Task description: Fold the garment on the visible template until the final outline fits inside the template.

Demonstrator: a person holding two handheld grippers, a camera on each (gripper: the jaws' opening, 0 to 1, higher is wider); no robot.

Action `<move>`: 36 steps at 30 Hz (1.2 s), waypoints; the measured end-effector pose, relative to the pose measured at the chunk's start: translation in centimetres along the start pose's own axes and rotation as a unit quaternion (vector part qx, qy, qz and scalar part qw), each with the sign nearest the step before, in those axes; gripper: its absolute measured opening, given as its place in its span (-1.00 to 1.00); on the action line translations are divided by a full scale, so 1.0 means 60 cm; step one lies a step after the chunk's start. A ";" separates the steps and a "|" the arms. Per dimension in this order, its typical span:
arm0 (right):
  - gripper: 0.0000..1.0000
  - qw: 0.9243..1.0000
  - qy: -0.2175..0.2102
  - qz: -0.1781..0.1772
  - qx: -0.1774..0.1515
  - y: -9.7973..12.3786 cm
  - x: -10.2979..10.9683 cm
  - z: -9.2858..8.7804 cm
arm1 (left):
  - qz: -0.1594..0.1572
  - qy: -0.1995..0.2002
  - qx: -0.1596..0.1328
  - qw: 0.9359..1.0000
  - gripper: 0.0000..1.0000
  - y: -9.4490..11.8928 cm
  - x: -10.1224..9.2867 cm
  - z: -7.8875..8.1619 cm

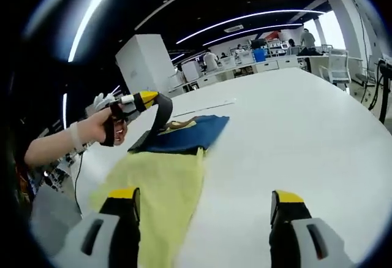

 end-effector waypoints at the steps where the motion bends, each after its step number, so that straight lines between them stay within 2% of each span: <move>1: 0.77 1.000 0.000 -0.001 0.000 0.001 0.000 -0.002 | -0.001 0.000 0.005 1.000 -1.00 -0.006 -0.001 -0.009; 8: 0.77 1.000 -0.012 -0.009 -0.001 0.006 -0.006 -0.011 | -0.015 0.004 0.034 0.999 -1.00 -0.031 -0.013 -0.055; 14: 0.76 1.000 -0.017 -0.012 -0.002 0.007 -0.004 -0.013 | -0.011 0.009 0.062 0.998 -1.00 -0.051 -0.004 -0.096; 23: 0.76 1.000 -0.021 -0.014 -0.002 0.005 -0.004 -0.015 | 0.004 -0.017 0.132 0.991 -1.00 -0.054 0.018 -0.152; 27: 0.76 1.000 -0.020 -0.014 0.001 0.002 -0.004 -0.018 | 0.001 -0.025 0.151 0.988 -1.00 -0.053 0.021 -0.163; 36: 0.76 1.000 -0.019 -0.011 0.004 -0.001 -0.001 -0.023 | 0.002 -0.038 0.168 0.985 -1.00 -0.055 0.026 -0.172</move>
Point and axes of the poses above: the point that each gripper's makers call its tool centre point, and the gripper's own axes: y roughly backward along the fingers, x roughly to its left, z roughly out of its top, the point moved 6 cm from there along y, roughly backward along the fingers, and after that the axes turned 4 degrees about -y, right-handed, at the moved point
